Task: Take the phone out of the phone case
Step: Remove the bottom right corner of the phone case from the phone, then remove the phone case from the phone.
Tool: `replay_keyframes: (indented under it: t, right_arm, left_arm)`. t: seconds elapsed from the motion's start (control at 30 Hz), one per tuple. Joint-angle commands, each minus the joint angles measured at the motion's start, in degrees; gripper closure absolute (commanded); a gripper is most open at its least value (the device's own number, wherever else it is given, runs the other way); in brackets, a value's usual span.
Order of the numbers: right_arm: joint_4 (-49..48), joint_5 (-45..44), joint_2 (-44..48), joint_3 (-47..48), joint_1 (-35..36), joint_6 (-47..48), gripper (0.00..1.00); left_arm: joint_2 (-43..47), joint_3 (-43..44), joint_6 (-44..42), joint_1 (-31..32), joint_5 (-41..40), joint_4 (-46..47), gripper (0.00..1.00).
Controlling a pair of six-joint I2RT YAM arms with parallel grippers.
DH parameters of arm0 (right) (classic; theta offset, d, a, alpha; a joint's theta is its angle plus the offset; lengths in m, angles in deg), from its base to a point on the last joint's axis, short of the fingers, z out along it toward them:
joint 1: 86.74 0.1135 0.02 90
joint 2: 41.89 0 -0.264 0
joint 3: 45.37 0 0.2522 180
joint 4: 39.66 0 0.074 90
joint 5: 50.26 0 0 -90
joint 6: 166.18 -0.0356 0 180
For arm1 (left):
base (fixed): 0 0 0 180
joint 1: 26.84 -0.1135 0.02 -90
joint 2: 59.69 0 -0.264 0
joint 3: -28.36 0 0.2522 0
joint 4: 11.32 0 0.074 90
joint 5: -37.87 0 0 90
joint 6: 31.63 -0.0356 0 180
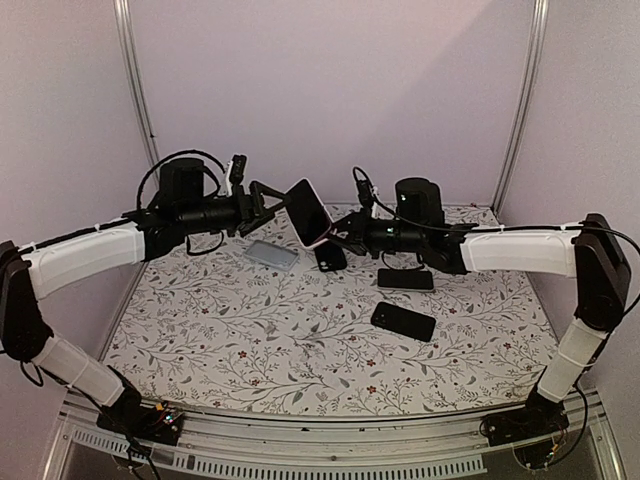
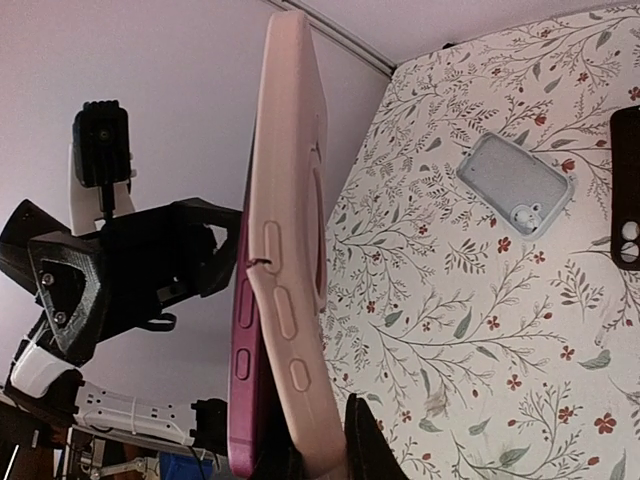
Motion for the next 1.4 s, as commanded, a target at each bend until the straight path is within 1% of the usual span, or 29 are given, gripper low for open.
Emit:
replay_keyframes:
  t: [0.0, 0.17, 0.3, 0.43, 0.57, 0.7, 1.0, 1.1, 1.27, 1.37]
  right_arm:
    - [6.9, -9.5, 3.5, 2.7, 1.6, 10.2, 1.00]
    - [13.3, -16.2, 2.3, 5.9, 3.5, 15.2, 1.00]
    - [14.2, -16.5, 1.3, 7.0, 4.0, 15.7, 1.00]
    - [14.9, -16.2, 0.2, 8.4, 4.8, 15.5, 1.00]
    - [16.2, -18.0, -0.5, 9.6, 5.7, 16.1, 1.00]
    - [16.8, -20.1, -0.9, 10.2, 6.8, 17.0, 1.00]
    - [20.6, -27.3, -2.7, 14.1, 8.9, 19.8, 1.00]
    - [21.0, -28.9, -2.7, 14.4, 9.0, 19.6, 1.00]
    - [21.3, -29.7, -2.7, 15.3, 8.9, 19.1, 1.00]
    - [21.5, -28.0, -3.0, 15.6, 8.1, 18.6, 1.00]
  left_arm:
    - [0.3, 4.1, -6.5, 1.6, -4.0, -11.1, 0.22]
    - [-4.5, 10.6, -11.1, 6.0, -11.9, -20.7, 0.23]
    - [-8.5, 15.2, -13.8, 9.8, -18.7, -25.4, 0.22]
    - [-12.0, 19.6, -15.9, 13.2, -24.7, -29.7, 0.17]
    - [-13.2, 21.1, -14.7, 14.2, -25.7, -30.5, 0.15]
    - [-14.0, 21.6, -12.2, 14.4, -29.4, -31.6, 0.14]
    - [-15.7, 21.8, -9.6, 14.5, -27.9, -30.6, 0.15]
    - [-15.8, 21.3, -8.8, 14.6, -28.4, -30.6, 0.17]
    - [-15.3, 19.8, -8.5, 14.5, -28.8, -30.3, 0.28]
    - [-14.7, 18.4, -8.6, 14.4, -28.4, -29.5, 0.35]
